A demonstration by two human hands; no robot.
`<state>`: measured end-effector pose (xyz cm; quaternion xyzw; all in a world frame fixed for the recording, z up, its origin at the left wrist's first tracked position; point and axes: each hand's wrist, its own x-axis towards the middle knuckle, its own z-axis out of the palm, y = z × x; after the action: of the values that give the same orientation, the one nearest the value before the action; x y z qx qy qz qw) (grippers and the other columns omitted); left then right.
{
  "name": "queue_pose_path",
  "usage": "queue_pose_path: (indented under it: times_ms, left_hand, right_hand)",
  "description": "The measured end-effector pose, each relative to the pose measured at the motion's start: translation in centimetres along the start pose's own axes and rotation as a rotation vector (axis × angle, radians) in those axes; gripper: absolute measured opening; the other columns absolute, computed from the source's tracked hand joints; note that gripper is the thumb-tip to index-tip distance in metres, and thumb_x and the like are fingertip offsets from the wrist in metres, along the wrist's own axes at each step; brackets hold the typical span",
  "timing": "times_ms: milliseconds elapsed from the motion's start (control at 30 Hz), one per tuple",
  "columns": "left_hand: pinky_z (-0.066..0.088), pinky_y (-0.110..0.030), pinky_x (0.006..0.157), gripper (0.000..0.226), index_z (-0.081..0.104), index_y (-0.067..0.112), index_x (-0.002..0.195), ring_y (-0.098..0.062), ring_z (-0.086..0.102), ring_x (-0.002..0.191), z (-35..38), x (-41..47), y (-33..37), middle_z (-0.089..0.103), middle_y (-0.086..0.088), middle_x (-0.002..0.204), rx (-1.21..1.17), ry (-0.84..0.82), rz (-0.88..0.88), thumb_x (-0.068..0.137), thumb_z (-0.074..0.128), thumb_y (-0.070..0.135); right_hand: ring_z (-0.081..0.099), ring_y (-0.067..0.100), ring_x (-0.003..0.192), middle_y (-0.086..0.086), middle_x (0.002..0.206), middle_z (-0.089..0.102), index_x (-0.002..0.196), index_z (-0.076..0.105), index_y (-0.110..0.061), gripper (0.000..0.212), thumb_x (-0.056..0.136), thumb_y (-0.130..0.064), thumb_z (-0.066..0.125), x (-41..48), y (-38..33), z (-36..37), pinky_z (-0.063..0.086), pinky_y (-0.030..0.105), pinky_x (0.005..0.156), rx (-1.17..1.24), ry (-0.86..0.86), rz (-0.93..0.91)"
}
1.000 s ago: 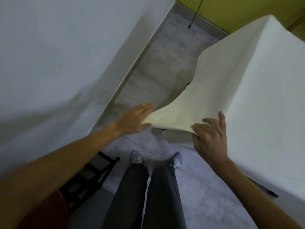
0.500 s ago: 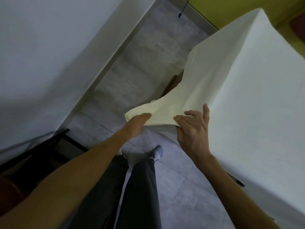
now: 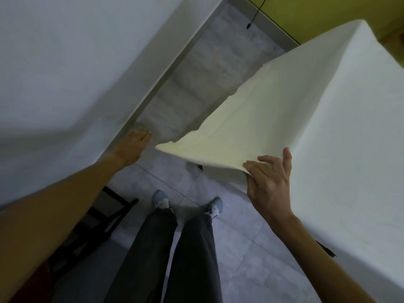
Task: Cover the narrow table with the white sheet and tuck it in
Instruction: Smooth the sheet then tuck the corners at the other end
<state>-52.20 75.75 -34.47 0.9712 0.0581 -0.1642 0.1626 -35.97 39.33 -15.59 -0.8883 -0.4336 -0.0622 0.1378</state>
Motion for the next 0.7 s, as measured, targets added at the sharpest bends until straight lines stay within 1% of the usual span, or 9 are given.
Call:
queue_pose_path:
  times_ms: [100, 200, 267, 333, 367, 433, 533, 633, 700]
  left_hand:
    - [0.035, -0.05, 0.108, 0.075, 0.039, -0.01, 0.14, -0.045, 0.044, 0.132, -1.9, 0.4, 3.4, 0.045, -0.03, 0.142, -0.132, 0.064, 0.099, 0.07, 0.064, -0.013]
    - [0.022, -0.038, 0.117, 0.077, 0.03, -0.002, 0.148, -0.031, 0.027, 0.144, -3.8, 1.4, 10.9, 0.03, -0.019, 0.155, -0.312, 0.166, 0.278, 0.084, 0.066, 0.022]
    - [0.018, -0.035, 0.12, 0.076, 0.027, 0.0, 0.15, -0.027, 0.023, 0.147, -4.1, 2.9, 16.0, 0.028, -0.016, 0.157, -0.366, 0.251, 0.375, 0.092, 0.062, 0.032]
    - [0.022, -0.037, 0.12, 0.067, 0.029, 0.001, 0.15, -0.026, 0.025, 0.147, -3.9, 4.5, 20.2, 0.033, -0.014, 0.155, -0.408, 0.275, 0.444, 0.095, 0.06, 0.024]
    - [0.029, -0.038, 0.117, 0.063, 0.034, 0.001, 0.148, -0.026, 0.031, 0.144, -3.7, 5.1, 21.6, 0.039, -0.015, 0.152, -0.422, 0.272, 0.464, 0.094, 0.062, 0.017]
    - [0.045, -0.038, 0.102, 0.061, 0.047, -0.002, 0.139, -0.029, 0.052, 0.129, -3.0, 5.6, 22.7, 0.054, -0.018, 0.14, -0.463, 0.275, 0.457, 0.084, 0.073, 0.006]
    - [0.052, -0.036, 0.088, 0.061, 0.053, -0.006, 0.132, -0.032, 0.064, 0.112, -2.2, 4.9, 21.6, 0.06, -0.022, 0.13, -0.472, 0.275, 0.372, 0.076, 0.078, -0.003]
    - [0.056, -0.044, 0.082, 0.046, 0.055, -0.006, 0.13, -0.037, 0.067, 0.104, -1.1, 4.0, 18.4, 0.061, -0.025, 0.126, -0.439, 0.234, 0.276, 0.087, 0.051, 0.007]
    - [0.057, -0.052, 0.082, 0.05, 0.057, -0.006, 0.129, -0.038, 0.067, 0.105, -0.4, 3.5, 15.9, 0.063, -0.026, 0.123, -0.402, 0.217, 0.256, 0.088, 0.037, 0.016]
  right_hand:
    - [0.065, 0.032, 0.097, 0.006, 0.094, 0.077, 0.093, 0.078, -0.007, 0.012, 0.085, -0.004, 0.069, 0.0, 0.0, 0.2, 0.022, 0.065, 0.116, -0.026, -0.013, 0.016]
    - [0.065, 0.032, 0.097, 0.006, 0.094, 0.077, 0.092, 0.079, -0.008, 0.012, 0.085, -0.006, 0.07, 0.1, -0.2, 0.1, 0.023, 0.065, 0.116, -0.026, -0.019, 0.019]
    - [0.065, 0.031, 0.097, 0.006, 0.093, 0.077, 0.091, 0.079, -0.008, 0.012, 0.085, -0.006, 0.07, 0.1, -0.2, 0.0, 0.023, 0.065, 0.116, -0.029, -0.024, 0.009]
    - [0.066, 0.031, 0.097, 0.006, 0.093, 0.077, 0.091, 0.079, -0.007, 0.013, 0.086, -0.007, 0.067, 0.2, -0.1, 0.1, 0.022, 0.064, 0.117, -0.029, -0.031, 0.004]
    - [0.066, 0.031, 0.098, 0.007, 0.093, 0.077, 0.091, 0.079, -0.007, 0.015, 0.089, -0.01, 0.064, 0.2, -0.1, 0.1, 0.022, 0.064, 0.118, -0.029, -0.037, 0.004]
    - [0.067, 0.032, 0.099, 0.009, 0.094, 0.077, 0.092, 0.079, -0.007, 0.023, 0.094, -0.016, 0.058, 0.1, 0.0, 0.0, 0.021, 0.063, 0.118, -0.03, -0.052, 0.0]
    - [0.067, 0.032, 0.101, 0.009, 0.095, 0.077, 0.093, 0.079, -0.007, 0.025, 0.094, -0.019, 0.057, 0.0, 0.1, -0.1, 0.02, 0.062, 0.119, -0.048, -0.065, -0.012]
    - [0.066, 0.033, 0.101, 0.009, 0.096, 0.077, 0.095, 0.079, -0.006, 0.018, 0.089, -0.015, 0.064, 0.0, 0.1, -0.1, 0.02, 0.062, 0.119, -0.067, -0.068, -0.027]
    - [0.066, 0.034, 0.099, 0.009, 0.095, 0.077, 0.095, 0.078, -0.006, 0.015, 0.086, -0.011, 0.067, 0.0, 0.1, -0.2, 0.019, 0.062, 0.119, -0.077, -0.067, -0.041]
